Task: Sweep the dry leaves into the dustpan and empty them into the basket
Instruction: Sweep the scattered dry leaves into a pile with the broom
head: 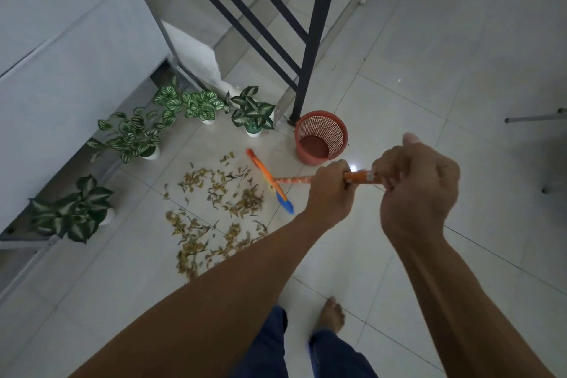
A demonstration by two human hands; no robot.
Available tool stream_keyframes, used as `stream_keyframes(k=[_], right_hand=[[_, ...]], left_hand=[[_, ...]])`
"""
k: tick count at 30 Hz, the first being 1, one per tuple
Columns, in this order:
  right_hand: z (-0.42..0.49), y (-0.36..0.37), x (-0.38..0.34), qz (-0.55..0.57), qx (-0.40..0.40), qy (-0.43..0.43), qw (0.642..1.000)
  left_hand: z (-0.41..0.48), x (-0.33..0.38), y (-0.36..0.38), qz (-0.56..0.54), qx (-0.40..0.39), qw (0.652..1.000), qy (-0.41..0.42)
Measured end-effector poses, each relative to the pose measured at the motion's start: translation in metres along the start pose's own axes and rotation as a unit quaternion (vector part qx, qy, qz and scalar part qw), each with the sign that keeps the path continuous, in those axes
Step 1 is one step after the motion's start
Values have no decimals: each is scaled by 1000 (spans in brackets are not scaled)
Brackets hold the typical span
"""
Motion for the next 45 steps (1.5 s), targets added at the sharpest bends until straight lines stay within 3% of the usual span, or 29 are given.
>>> stream_keyframes(k=[5,9,15,25,33,39,45], right_hand=[[-12,10,1,-44,-16,-23,999],[-40,27,27,-71,-12,19,997],[-40,26,19,2,0,50,999],[-19,86,-4,-2,-98,-23,995],[-30,149,50,-27,-270,16,962],[-18,139,24,45,-248,39,967],[-1,152,5,55,-273,21,960]], left_hand=[[2,-1,-3,-3,-24,1000,-18],[-16,-46,-4,92,-51,992,-69],[-42,-45,-25,55,-13,995,-84],[-9,-22,-96,76,65,993,-63],[28,-157,-79,111,102,971,-184],[-22,-80,-111,9,132,970,-202],[-14,-47,-140,10,184,966,-184]])
Point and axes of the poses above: each hand's wrist, its own z-axis towards the middle knuckle, its own y-axis out of the palm, x = y × z, the point moved 3 cm from there along z, towards the middle knuckle
